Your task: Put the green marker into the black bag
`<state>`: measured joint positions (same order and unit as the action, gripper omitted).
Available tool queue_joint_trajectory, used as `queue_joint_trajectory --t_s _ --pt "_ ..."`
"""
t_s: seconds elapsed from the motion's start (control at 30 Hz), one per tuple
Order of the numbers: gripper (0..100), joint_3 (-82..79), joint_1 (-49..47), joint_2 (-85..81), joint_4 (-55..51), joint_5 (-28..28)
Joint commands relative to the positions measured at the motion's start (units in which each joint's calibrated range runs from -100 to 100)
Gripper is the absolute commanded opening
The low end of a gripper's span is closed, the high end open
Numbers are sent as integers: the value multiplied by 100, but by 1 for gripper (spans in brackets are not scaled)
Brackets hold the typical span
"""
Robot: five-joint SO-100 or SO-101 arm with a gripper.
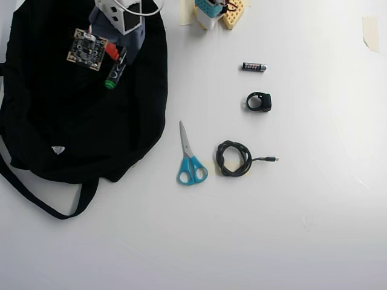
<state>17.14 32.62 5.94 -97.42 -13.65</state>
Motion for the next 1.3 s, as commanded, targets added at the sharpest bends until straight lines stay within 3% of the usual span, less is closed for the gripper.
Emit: queue_joint_trajectory --t_s 0.0,0.23,0.33,0.47,0.57,0.77,0.87,0.97,1.07,1.27 --pt "2 200 261 -46 311 657" --pt "2 541 1023 1207 1629 1155" --pt "3 1152 1278 2021 1723 1444" --pt "18 1458 1435 2477 1801 1449" --pt "21 1458 1375 2319 1672 1444" --pt "20 1458 66 585 207 1459" --pt "2 1359 -1048 -179 -171 1910" --pt "2 784 -1976 -884 -180 1968" --pt "2 -851 -2731 -1623 182 1973" --pt "2 -3592 -3053 -3158 1792 1968"
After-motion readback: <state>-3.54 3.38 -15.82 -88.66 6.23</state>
